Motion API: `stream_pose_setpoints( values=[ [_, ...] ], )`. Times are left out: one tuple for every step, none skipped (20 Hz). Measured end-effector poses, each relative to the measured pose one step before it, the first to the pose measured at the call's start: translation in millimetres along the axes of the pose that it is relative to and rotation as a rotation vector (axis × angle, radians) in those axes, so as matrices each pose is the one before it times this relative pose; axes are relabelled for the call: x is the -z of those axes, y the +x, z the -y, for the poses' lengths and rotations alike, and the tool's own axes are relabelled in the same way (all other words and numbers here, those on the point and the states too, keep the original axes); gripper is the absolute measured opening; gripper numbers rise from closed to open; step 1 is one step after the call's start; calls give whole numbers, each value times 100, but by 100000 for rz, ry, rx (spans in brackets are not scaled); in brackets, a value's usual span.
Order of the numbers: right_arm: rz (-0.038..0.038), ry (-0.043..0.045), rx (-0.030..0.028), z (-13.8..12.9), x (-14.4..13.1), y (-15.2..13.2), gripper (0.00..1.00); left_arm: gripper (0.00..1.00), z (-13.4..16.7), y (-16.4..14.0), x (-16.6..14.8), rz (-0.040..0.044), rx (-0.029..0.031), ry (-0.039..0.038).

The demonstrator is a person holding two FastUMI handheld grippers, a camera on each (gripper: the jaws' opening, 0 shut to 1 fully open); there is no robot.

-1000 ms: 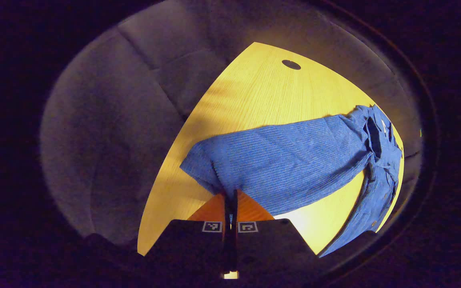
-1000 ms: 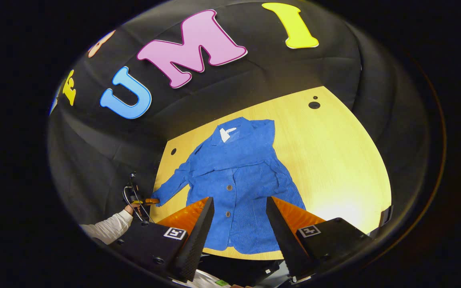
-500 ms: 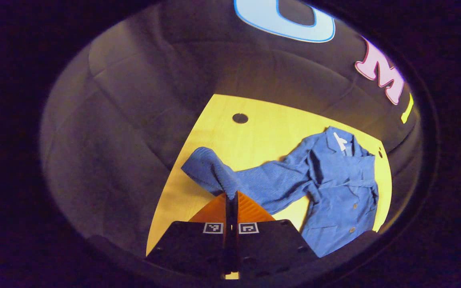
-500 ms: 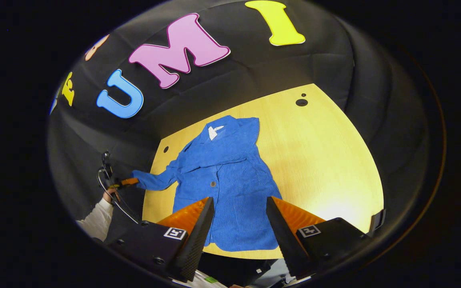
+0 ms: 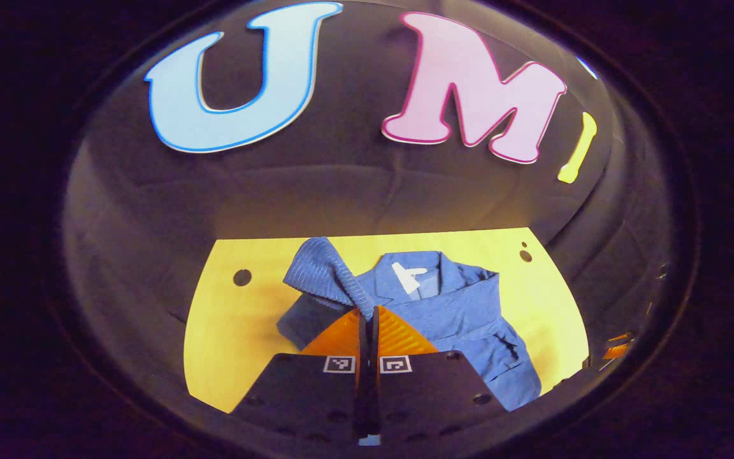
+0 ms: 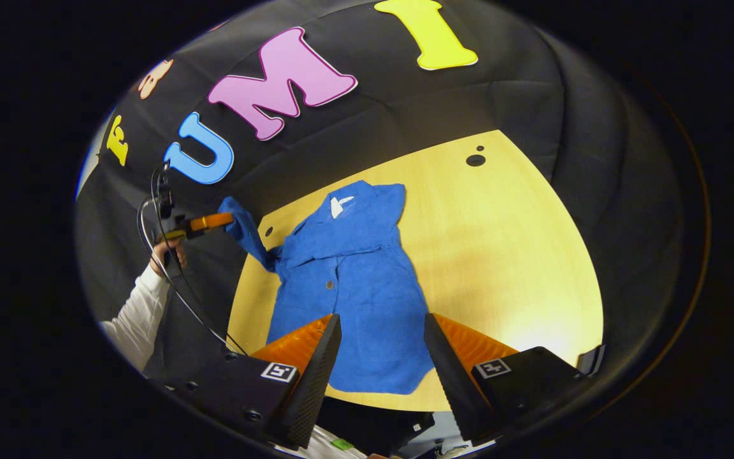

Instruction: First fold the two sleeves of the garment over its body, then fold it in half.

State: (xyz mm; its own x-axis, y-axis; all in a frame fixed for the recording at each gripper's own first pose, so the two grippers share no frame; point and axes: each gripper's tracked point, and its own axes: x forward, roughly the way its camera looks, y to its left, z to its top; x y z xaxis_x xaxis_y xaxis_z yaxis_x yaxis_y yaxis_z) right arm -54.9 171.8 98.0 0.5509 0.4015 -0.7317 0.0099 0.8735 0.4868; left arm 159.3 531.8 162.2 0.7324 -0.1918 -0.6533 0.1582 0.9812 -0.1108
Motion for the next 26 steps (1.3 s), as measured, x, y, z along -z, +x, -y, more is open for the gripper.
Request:
stream_pose_setpoints(
  values=[
    [-465,21,312,812,252,-520,85,0,2521,1049,-553,-264,1283,2346],
    [-137,620,66,867,230,-550,85,0,2260,1370,-343,-577,864,2610],
    [393,1329,-34,851,35,-503,85,0,2483,1222,-285,-1158,1467,2118],
    [550,1720,166,826,176,-583,85,0,2427,1219,-181,-1483,2109,1848],
    [520,1890,608,922,61,-401,85,0,2319,1229,-87,-1434,2428,1731],
    [905,1839,644,897,67,-527,85,0,2297,1393,20,-1537,2771,1699],
    [1040,1300,397,696,29,-476,85,0,1961,1771,328,-2622,1527,1773],
    [616,715,397,633,198,-296,85,0,1201,2003,704,-5265,-234,788],
    [253,494,736,666,252,-136,85,0,1101,1438,1052,-6293,-1088,-212],
    [-99,547,870,505,302,-47,85,0,977,1595,424,-3298,-81,-226],
    [-461,704,561,542,353,-81,85,0,483,1328,12,-1918,1126,-836],
    [-579,1044,9,367,420,-9,85,0,754,1147,-250,-1341,975,-1328],
    [-727,1410,-411,309,369,8,85,0,355,1034,-158,-1604,-269,-1394],
    [-834,1485,-208,261,392,192,85,0,382,853,5,-2298,-982,-1298],
    [-589,1115,71,505,340,330,85,0,326,773,127,-2111,-799,-319],
    [-363,812,315,455,191,90,86,0,479,595,108,-2032,125,552],
    [-122,815,230,227,128,171,86,2,1052,359,8,-1060,2425,565],
    [45,757,-317,18,103,136,86,5,1026,162,102,-1115,4043,-547],
    [-148,475,-466,19,44,189,86,35,2261,-103,265,-875,8646,-2270],
    [-338,-161,-82,-60,27,283,86,50,954,36,-274,1502,2650,-950],
    [-366,-616,-14,-34,148,183,86,76,240,-359,-323,2377,-65,343],
    [-459,-766,-400,-301,99,248,86,80,-34,-554,148,1542,357,308],
    [-500,-848,-788,-536,48,361,86,80,81,-861,304,722,541,373],
    [-623,-791,-678,-444,91,258,86,81,-285,-1199,388,523,-914,780],
    [-779,-800,-703,-561,48,537,86,83,-641,-1287,451,1506,-1262,1073],
    [-820,-871,-410,-371,283,607,85,85,-1185,-1361,600,1434,-2794,1112]
  ],
)
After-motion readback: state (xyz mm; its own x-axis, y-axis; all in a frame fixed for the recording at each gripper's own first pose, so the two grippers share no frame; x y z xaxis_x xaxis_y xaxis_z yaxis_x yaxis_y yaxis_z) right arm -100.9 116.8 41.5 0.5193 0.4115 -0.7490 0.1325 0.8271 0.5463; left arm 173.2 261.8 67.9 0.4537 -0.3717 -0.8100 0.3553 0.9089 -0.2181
